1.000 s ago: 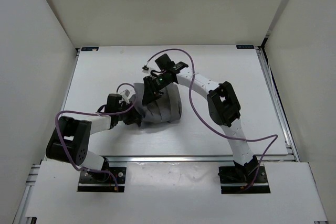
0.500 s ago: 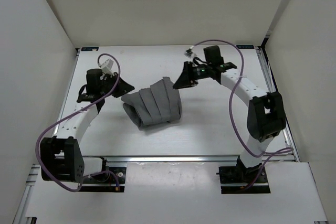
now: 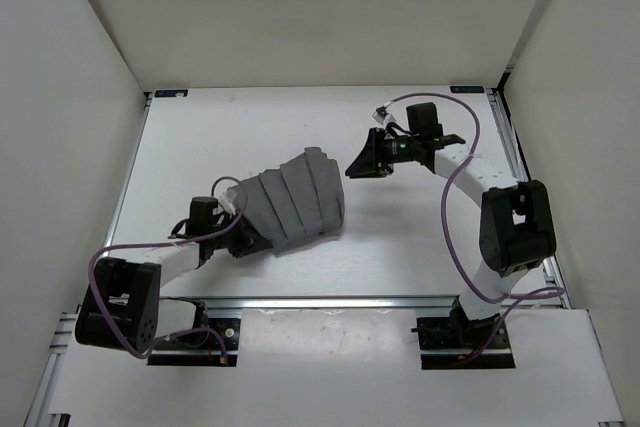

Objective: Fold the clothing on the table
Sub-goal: Fold the skirt

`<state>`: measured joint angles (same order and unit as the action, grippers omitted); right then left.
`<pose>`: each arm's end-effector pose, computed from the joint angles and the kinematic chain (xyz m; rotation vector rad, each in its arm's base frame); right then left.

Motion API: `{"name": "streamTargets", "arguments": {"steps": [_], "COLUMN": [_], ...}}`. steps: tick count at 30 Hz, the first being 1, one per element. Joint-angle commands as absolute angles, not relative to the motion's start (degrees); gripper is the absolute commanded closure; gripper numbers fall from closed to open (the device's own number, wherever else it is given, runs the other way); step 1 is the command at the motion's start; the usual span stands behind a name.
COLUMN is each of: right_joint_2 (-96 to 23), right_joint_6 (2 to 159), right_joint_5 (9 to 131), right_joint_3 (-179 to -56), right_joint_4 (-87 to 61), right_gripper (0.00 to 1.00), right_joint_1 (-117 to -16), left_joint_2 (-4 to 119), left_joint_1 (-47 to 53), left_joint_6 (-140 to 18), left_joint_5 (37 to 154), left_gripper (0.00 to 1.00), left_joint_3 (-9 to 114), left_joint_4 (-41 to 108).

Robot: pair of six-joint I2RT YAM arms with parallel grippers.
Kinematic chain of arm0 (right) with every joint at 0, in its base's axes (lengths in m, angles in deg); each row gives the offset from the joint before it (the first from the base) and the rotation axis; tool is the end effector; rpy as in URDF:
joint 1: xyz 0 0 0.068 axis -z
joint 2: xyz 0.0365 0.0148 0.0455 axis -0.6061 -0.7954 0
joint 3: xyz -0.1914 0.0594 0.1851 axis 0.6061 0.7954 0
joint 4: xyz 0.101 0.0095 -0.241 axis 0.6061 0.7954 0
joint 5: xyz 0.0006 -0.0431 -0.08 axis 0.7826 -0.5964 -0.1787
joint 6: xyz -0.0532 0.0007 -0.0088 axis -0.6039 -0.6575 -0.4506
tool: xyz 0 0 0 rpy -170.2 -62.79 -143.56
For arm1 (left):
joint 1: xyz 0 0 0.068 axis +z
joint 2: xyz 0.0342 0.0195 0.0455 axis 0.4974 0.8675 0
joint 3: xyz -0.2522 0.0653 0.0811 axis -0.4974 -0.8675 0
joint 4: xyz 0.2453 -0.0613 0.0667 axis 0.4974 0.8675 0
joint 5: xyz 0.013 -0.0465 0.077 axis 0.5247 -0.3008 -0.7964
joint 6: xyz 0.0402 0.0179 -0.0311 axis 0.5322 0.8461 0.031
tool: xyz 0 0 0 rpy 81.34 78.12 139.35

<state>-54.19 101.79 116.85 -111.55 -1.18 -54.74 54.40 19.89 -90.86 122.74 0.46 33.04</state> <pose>0.3481 0.1395 0.2441 -0.3056 2.3441 1.4856 0.1966 -0.0555 0.1291 -0.4124 2.5258 -1.1427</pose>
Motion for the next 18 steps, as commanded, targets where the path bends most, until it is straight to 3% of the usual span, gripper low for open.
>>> {"name": "streamTargets", "arguments": {"steps": [1, 8, 13, 14, 15, 17, 18], "right_joint_2": [-51.71, -49.88, -46.36, -45.83, -45.13, -44.25, -43.72], "right_joint_6": [102.37, 103.07, 99.65, 99.21, 98.59, 97.62, 97.10], "right_joint_5": [116.45, 115.84, 112.85, 111.71, 110.05, 109.07, 108.46], "right_joint_3": [-111.38, -112.35, -113.49, -113.67, -113.15, -113.05, -112.70], "right_joint_4": [-3.81, -3.37, 0.59, 2.07, 3.74, 6.20, 7.35], "right_gripper": [0.63, 0.63, 0.56, 0.54, 0.43, 0.39, 0.38], "right_joint_1": [-55.68, -55.85, -54.80, -54.19, -53.14, -49.98, -48.23], "left_joint_2": [51.80, 56.64, 48.47, 47.85, 46.89, 45.31, 44.43], "left_joint_1": [22.01, 24.90, 26.31, 26.23, 26.31, 26.66, 27.01], "left_joint_6": [-89.18, -87.34, -87.88, -85.52, -82.53, -78.40, -76.89], "left_joint_5": [119.76, 122.56, 126.43, 125.04, 124.51, 119.51, 118.97], "left_gripper": [1.00, 1.00, 1.00, 0.95, 0.90, 0.57, 0.54], "left_joint_3": [-2.75, -1.18, 4.53, 6.54, 7.69, 9.89, 10.07], "left_joint_4": [31.70, 30.90, 35.63, 38.70, 42.73, 48.29, 50.31]}}
